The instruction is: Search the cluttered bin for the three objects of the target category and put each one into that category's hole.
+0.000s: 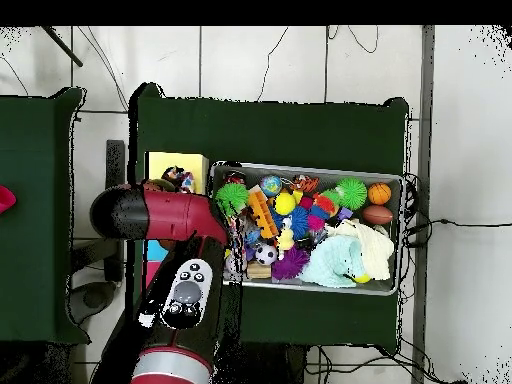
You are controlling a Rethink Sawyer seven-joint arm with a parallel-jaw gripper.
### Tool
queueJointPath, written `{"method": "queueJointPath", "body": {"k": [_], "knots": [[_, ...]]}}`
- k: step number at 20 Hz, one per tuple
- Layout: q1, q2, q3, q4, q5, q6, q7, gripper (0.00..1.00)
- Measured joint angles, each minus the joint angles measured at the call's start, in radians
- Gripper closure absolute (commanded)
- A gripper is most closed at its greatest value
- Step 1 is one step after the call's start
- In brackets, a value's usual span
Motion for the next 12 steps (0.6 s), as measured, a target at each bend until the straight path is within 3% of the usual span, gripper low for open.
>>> {"method": "queueJointPath", "body": {"k": [12], "knots": [[0.015,-0.002,-0.030,-0.033,0.000,0.087,0.000,1.00]]}}
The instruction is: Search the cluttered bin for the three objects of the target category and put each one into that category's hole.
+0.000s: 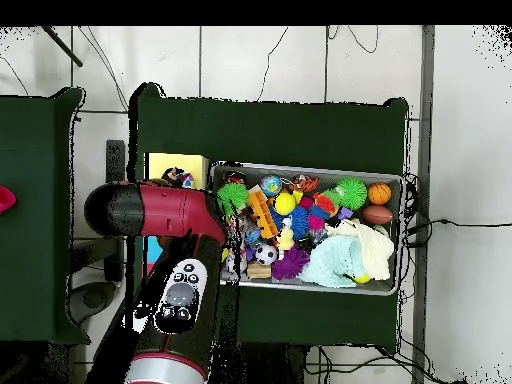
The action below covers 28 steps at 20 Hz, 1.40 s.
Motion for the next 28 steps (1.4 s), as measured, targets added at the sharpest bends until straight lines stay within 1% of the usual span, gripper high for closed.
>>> {"method": "queueJointPath", "body": {"k": [2,5,7,8,11,14,19,23,28], "knots": [[-0.002,-0.006,0.002,0.000,0.001,0.001,0.000,1.00],[-0.030,-0.027,0.034,0.010,0.000,0.000,0.000,1.00],[-0.061,-0.040,0.067,0.024,-0.002,-0.011,0.000,1.00],[-0.095,-0.050,0.100,0.038,-0.010,-0.033,0.000,1.00],[-0.145,-0.057,0.146,0.055,-0.028,-0.089,0.000,1.00],[-0.170,-0.058,0.176,0.061,-0.050,-0.131,0.000,1.00],[-0.175,-0.059,0.202,0.062,-0.087,-0.139,0.000,1.00],[-0.176,-0.063,0.205,0.062,-0.105,-0.139,0.000,1.00],[-0.176,-0.071,0.205,0.062,-0.109,-0.139,0.000,1.00]]}}
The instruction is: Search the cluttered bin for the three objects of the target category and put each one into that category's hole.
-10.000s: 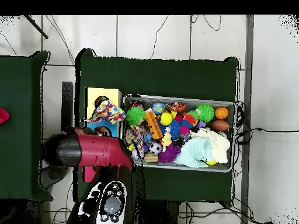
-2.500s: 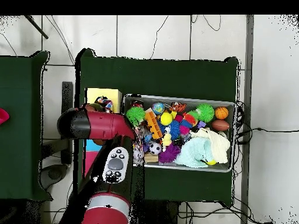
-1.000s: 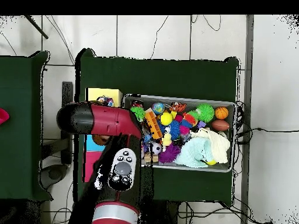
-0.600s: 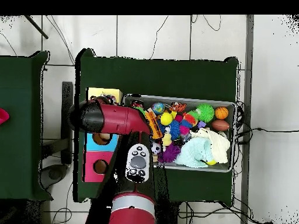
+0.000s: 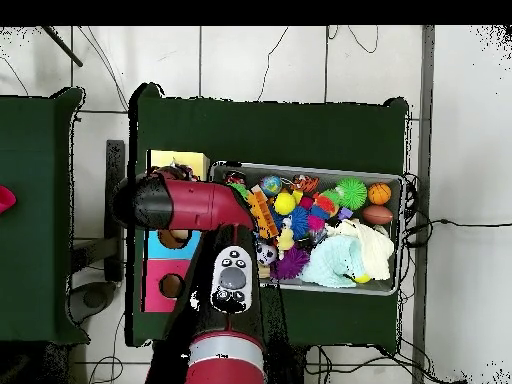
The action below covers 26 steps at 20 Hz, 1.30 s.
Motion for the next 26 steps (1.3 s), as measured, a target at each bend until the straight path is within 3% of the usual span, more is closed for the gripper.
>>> {"method": "queueJointPath", "body": {"k": [6,18,26], "knots": [[0.003,-0.018,0.000,0.000,0.000,0.014,0.000,1.00],[0.013,-0.080,-0.003,-0.028,-0.001,0.186,0.000,1.00],[0.008,-0.078,-0.024,-0.061,-0.004,0.186,0.000,1.00]]}}
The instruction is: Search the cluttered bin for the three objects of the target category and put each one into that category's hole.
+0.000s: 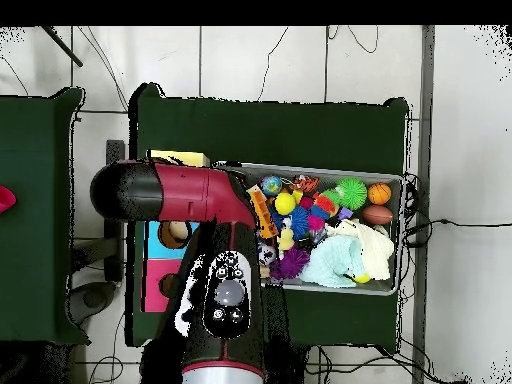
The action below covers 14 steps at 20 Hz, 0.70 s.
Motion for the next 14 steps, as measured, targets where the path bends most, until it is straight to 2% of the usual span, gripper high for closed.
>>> {"method": "queueJointPath", "body": {"k": [7,14], "knots": [[-0.031,0.010,-0.018,-0.035,-0.036,0.000,0.000,1.00],[-0.058,0.030,-0.024,-0.036,-0.053,-0.003,0.000,1.00]]}}
